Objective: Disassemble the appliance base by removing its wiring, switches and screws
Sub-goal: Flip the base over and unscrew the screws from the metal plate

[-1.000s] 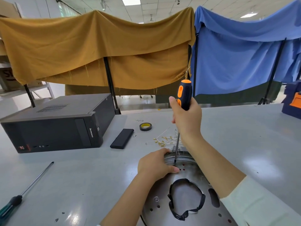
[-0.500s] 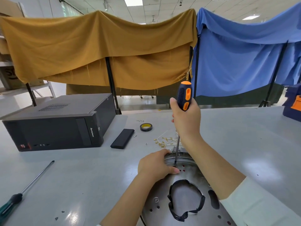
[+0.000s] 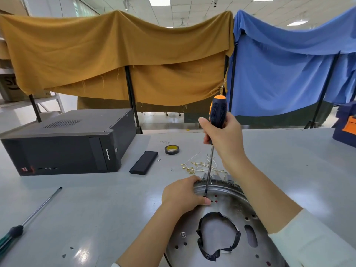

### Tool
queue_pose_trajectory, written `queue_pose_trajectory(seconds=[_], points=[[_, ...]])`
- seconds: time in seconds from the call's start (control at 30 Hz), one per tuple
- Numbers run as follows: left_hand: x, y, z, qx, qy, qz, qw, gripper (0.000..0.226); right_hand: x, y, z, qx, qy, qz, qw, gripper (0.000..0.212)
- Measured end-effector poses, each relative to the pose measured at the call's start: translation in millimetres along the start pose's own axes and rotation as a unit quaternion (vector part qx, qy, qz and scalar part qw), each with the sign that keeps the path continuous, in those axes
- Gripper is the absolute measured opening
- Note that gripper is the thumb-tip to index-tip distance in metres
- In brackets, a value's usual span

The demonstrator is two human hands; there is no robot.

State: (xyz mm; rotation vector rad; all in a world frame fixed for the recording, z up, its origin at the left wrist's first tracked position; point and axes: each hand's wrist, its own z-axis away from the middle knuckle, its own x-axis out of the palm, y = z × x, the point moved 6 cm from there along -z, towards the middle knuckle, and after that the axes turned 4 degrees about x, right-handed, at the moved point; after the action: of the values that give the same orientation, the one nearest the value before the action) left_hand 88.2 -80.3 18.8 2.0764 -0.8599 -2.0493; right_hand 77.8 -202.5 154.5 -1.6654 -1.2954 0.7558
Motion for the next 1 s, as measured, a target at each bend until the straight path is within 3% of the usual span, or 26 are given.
queue_pose_trajectory(seconds=[0.1,0.17,0.23,0.27,0.3,0.37,0.43,0.5,0.53,0.6,0.7,0.73,0.83,1.0], points=[[0.6,-0.2,-0.2,0.000,-0.004,0.004,1.000,0.073,7.3,-1.0,5.4,-0.017,0.033,-0.008,0.999,0.020],[0.7,-0.1,0.2,0.000,-0.005,0.000,1.000,0.071,20.1,-0.2,2.6,0.033,-0.093,-0.072,0.992,0.026],[0.6,0.1,0.1,0.000,-0.004,-0.001,1.000,0.070,37.6,-4.0,8.6,0.082,-0.300,-0.119,0.943,0.028],[0.5,0.1,0.1,-0.001,-0.003,0.000,1.000,0.070,41.6,-5.5,12.8,0.091,-0.361,-0.121,0.920,0.026],[0.3,0.1,-0.1,-0.002,-0.002,0.002,1.000,0.070,42.4,-5.6,13.3,0.086,-0.372,-0.110,0.918,0.024],[0.2,-0.2,-0.4,-0.003,0.001,0.001,1.000,0.071,38.1,-4.6,7.5,0.052,-0.268,-0.066,0.960,0.020],[0.4,-0.5,-0.7,-0.002,0.000,-0.002,1.000,0.073,26.3,-3.2,4.7,0.018,-0.089,-0.030,0.995,0.022],[1.1,-1.1,-0.7,-0.004,-0.001,0.003,1.000,0.074,15.4,-2.3,7.7,-0.017,0.041,-0.016,0.999,0.024],[1.4,-1.3,-0.7,-0.004,-0.001,0.005,1.000,0.073,12.3,-2.1,8.1,-0.026,0.065,-0.005,0.998,0.022],[1.4,-0.5,-0.8,-0.001,0.000,0.002,1.000,0.072,12.3,-3.1,3.3,-0.015,0.022,0.008,1.000,0.017],[0.5,-0.1,-1.1,0.000,0.003,-0.005,1.000,0.070,29.0,-5.0,-1.9,0.027,-0.193,-0.090,0.977,0.020],[0.3,-0.1,-1.0,-0.001,0.003,-0.006,1.000,0.070,31.3,-4.7,-2.2,0.035,-0.227,-0.111,0.967,0.023],[-0.3,-0.4,-0.7,-0.002,0.005,-0.007,1.000,0.071,25.4,3.8,-4.6,0.030,-0.179,-0.138,0.974,0.035],[0.1,0.5,-0.7,-0.002,0.000,-0.004,1.000,0.069,8.9,14.5,-4.2,-0.008,-0.084,-0.173,0.981,0.036]])
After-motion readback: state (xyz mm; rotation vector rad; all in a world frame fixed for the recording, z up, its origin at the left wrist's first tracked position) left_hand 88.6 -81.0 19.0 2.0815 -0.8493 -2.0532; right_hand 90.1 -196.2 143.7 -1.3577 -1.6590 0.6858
